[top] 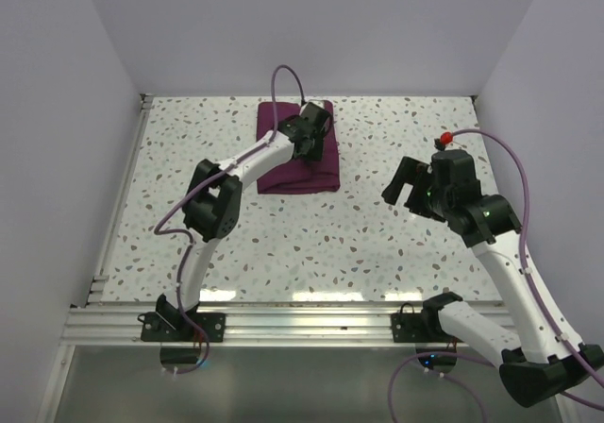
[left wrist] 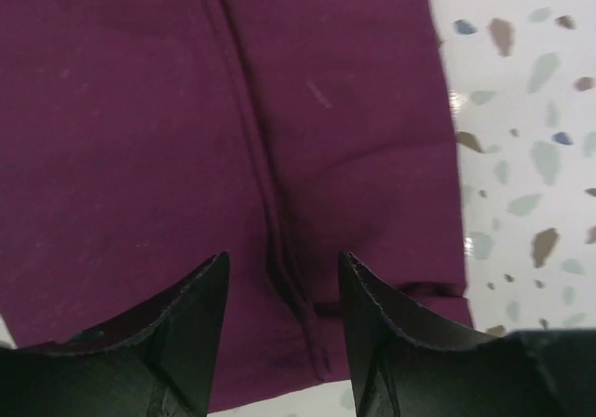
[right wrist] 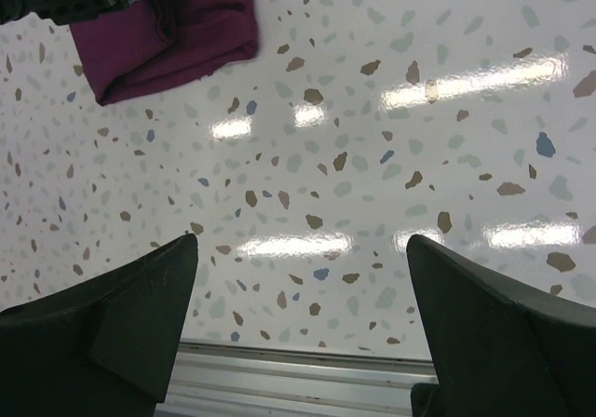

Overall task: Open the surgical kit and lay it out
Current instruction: Open the surgical kit at the center of the board.

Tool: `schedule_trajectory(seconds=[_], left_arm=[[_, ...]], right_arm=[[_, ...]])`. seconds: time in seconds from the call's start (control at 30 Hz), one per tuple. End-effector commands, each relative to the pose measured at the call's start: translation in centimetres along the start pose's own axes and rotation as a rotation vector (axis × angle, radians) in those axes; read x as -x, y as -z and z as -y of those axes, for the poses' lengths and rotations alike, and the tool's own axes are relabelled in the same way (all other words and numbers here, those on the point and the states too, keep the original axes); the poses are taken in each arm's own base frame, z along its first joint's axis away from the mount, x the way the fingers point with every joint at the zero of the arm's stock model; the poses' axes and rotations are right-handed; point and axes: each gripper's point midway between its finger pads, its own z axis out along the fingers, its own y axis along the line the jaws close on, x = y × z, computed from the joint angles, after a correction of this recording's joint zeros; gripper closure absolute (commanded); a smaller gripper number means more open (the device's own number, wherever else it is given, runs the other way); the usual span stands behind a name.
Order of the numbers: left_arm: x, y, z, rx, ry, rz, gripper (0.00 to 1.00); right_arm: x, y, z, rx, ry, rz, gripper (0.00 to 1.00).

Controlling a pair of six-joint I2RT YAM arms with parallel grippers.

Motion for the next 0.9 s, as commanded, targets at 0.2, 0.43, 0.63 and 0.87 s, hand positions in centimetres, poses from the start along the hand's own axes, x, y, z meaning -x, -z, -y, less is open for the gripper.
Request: schedule_trajectory(seconds=[0.2, 0.43, 0.63, 0.87], left_arm=[[-4.2, -1.4, -1.6, 0.126, -0.113, -0.071, 0.5], [-4.6, -1.8, -0.8, 0.084, -0.136, -0.085, 0.5], [-3.9, -1.8, -1.2, 0.109, -0.162, -0.079, 0.82], [1.3, 2.1, -1.9, 0.125, -0.127, 0.039, 1.0]], right_arm=[[-0.2, -0.3, 0.7, -0.045, -0.005, -0.018, 0.02], [0.1, -2.4, -0.5, -0.036, -0.019, -0.06, 0.02], [0.3, -3.8, -1.2, -0.026, -0.041, -0.074, 0.03], [2.3, -5.3, -2.0, -0.043, -0.018, -0.045, 0.05]])
